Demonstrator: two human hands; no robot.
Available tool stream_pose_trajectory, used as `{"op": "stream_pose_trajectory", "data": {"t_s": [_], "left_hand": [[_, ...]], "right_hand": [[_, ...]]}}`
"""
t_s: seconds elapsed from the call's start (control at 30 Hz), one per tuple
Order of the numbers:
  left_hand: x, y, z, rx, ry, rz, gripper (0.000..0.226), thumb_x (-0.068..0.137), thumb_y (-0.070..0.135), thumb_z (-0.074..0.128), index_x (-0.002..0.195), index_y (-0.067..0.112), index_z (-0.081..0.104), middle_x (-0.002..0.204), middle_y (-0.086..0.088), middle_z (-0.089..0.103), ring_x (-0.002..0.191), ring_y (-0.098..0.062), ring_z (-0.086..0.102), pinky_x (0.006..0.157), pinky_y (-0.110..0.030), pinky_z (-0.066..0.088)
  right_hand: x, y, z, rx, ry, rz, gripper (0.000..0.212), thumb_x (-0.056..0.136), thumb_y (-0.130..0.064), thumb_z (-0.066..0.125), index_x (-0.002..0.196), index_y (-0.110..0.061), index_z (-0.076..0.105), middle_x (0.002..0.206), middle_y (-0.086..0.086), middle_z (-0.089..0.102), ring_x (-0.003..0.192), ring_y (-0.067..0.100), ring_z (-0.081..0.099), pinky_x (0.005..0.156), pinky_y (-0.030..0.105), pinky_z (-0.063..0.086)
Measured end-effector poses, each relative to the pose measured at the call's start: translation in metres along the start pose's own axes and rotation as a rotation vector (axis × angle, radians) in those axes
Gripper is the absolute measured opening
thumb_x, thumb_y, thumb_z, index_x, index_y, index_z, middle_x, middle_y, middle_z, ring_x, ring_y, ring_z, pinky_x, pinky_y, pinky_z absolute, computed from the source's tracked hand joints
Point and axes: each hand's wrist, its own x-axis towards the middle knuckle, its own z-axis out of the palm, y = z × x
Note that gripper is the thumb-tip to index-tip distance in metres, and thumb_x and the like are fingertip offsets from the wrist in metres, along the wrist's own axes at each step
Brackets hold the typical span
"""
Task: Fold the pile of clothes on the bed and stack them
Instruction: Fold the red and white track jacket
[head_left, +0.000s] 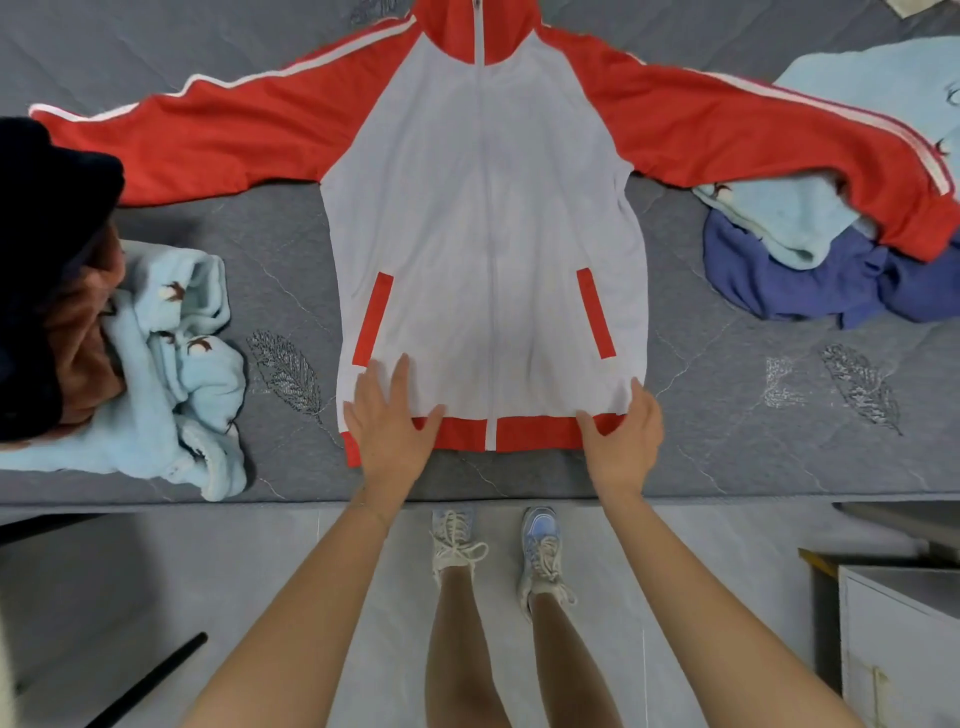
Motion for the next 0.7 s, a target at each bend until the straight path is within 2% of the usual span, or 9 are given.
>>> {"op": "stream_pose_trajectory", "data": {"t_s": [0.1, 0.3, 0.47, 0.7], "left_hand": [[0.007, 0.018, 0.002, 0.059, -0.042, 0.085, 0.076, 0.092, 0.051, 0.056, 0.154, 0.033, 0.015, 0.163, -0.007, 0.002, 0.15, -0.027, -0.002, 0.117, -0.052, -0.005], [0.036, 0.047, -0.005, 0.268, -0.071, 0.315, 0.077, 0.092, 0.062, 0.042, 0.152, 0.037, 0.002, 0.163, -0.006, -0.007, 0.149, -0.028, -0.01, 0.114, -0.05, -0.016], [0.055, 0.082, -0.006, 0.323, -0.084, 0.436, 0.077, 0.09, 0.063, 0.047, 0.153, 0.034, 0.014, 0.163, -0.007, 0.004, 0.15, -0.03, -0.001, 0.114, -0.051, -0.016], [0.084, 0.155, 0.004, 0.288, -0.069, 0.434, 0.076, 0.088, 0.065, 0.044, 0.152, 0.031, 0.021, 0.162, -0.005, 0.01, 0.15, -0.03, 0.006, 0.115, -0.051, -0.014]], "right_hand": [[0.008, -0.018, -0.001, -0.096, -0.058, -0.128, 0.077, 0.085, -0.041, 0.07, 0.149, -0.021, 0.033, 0.156, 0.007, 0.029, 0.145, 0.025, 0.022, 0.118, 0.044, 0.023], [0.031, -0.049, -0.01, -0.296, -0.094, -0.209, 0.083, 0.087, -0.054, 0.062, 0.154, -0.026, 0.022, 0.162, 0.006, 0.016, 0.149, 0.027, 0.008, 0.121, 0.044, 0.011], [0.055, -0.063, -0.022, -0.294, -0.092, -0.223, 0.084, 0.087, -0.057, 0.059, 0.154, -0.031, 0.016, 0.163, 0.005, 0.011, 0.15, 0.028, 0.003, 0.121, 0.045, 0.006], [0.113, -0.068, -0.055, -0.258, -0.088, -0.155, 0.086, 0.088, -0.058, 0.057, 0.155, -0.03, 0.012, 0.163, 0.005, 0.008, 0.15, 0.025, 0.002, 0.121, 0.045, 0.004]]}}
